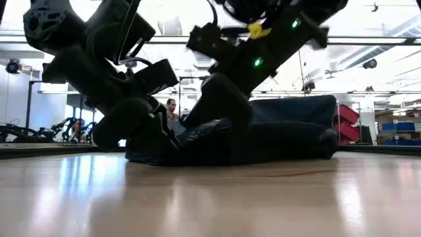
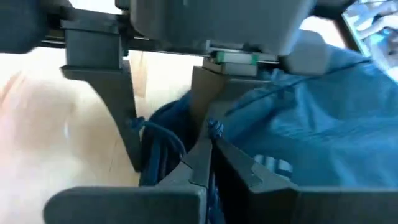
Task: Unpack backpack
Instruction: Open the blue backpack
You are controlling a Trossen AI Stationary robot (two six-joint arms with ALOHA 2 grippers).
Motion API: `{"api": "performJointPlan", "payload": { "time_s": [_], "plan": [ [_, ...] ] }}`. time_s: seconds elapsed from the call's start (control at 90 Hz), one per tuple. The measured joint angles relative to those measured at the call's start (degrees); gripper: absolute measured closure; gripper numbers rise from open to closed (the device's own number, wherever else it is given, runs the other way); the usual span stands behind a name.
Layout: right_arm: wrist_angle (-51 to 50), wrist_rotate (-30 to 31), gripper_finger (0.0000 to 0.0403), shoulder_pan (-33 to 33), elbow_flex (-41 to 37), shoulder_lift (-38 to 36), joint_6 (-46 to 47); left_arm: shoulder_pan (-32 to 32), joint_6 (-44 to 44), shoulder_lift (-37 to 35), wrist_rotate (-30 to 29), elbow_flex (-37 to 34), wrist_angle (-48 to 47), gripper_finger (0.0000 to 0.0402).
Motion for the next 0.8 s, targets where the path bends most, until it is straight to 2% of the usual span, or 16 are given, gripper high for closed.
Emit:
{"api": "performJointPlan", "payload": {
  "time_s": [0.189,0.422,0.5,0.578,0.667,0.8],
  "plan": [
    [-9.8,5.0,0.0402,2.5,-0.4,-4.5,2.9,0.0,0.0,0.0,0.0,-0.1,-0.1,0.0245],
    [-25.7,11.7,0.0403,4.3,-3.0,-9.1,14.4,-0.1,-1.8,-0.1,0.0,-2.0,0.9,0.0244],
    [-27.6,12.9,0.0403,4.4,-5.8,-10.8,18.2,-0.1,-2.2,-0.2,0.0,-3.3,2.3,0.0244],
    [-23.3,12.4,0.0403,4.4,-8.6,-12.3,19.0,-0.1,-2.0,-0.2,0.0,-4.2,4.4,0.0244],
    [-14.3,9.6,0.0403,4.1,-11.2,-12.5,15.7,-0.1,-1.1,-0.1,0.0,-4.3,5.4,0.0244],
    [-1.5,-0.5,0.0403,2.1,-12.3,-11.5,11.7,-0.1,-0.5,-0.1,0.0,-4.0,5.6,0.0244]
  ]
}}
